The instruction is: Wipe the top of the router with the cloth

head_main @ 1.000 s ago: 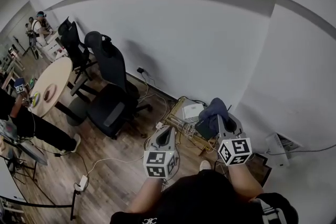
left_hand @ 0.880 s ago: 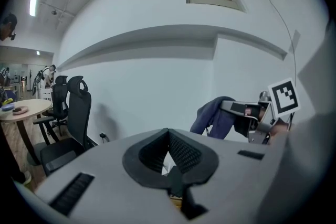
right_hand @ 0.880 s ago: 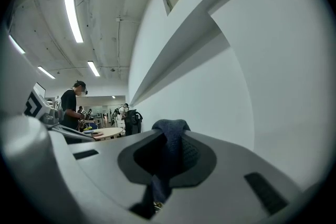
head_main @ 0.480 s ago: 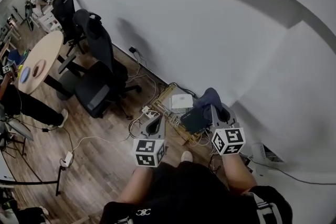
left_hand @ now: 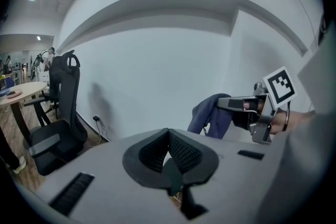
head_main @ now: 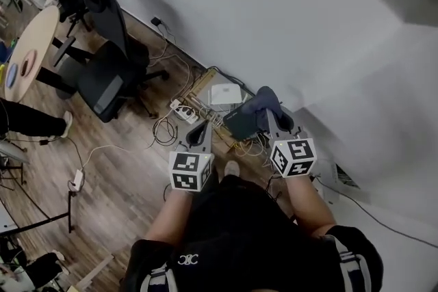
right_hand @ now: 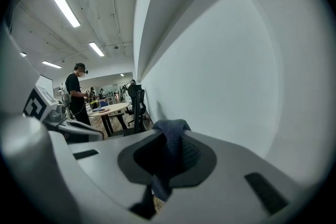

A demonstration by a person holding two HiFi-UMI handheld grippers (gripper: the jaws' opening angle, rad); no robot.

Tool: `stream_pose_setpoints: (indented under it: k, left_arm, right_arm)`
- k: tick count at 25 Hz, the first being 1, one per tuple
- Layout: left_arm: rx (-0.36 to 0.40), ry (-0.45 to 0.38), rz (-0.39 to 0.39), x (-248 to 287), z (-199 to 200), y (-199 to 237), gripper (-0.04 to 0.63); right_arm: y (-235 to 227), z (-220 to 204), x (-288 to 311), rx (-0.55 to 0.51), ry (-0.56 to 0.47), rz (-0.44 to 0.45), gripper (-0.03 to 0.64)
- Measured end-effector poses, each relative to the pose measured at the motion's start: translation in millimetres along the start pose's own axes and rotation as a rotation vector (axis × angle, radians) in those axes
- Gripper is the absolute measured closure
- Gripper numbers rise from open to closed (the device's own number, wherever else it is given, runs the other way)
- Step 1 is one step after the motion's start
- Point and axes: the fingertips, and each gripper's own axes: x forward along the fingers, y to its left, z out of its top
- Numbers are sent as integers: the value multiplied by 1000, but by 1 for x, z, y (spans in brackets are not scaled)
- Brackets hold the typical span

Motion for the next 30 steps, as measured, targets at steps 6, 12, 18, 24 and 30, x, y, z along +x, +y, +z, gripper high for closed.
stream_pose_setpoints:
  k: [6, 12, 18, 24, 30]
  left_arm:
    - [-43, 72, -64, 39, -34, 10, 598]
    - [-87, 151, -116, 75, -79, 24, 598]
    - [-121, 227, -161, 110, -119, 41, 598]
    - [-132, 272, -175, 162, -156, 67, 598]
    - [-139, 315, -195, 214, -191, 87, 598]
  right_arm:
    - [-6, -39, 24, -17, 106, -21, 603]
    - [-9, -84, 62, -41, 240, -11, 603]
    - [1, -136, 90, -128, 451, 75, 603]
    - [-5, -194, 125, -234, 591, 94, 603]
    - [-9, -251, 156, -263, 742, 143, 603]
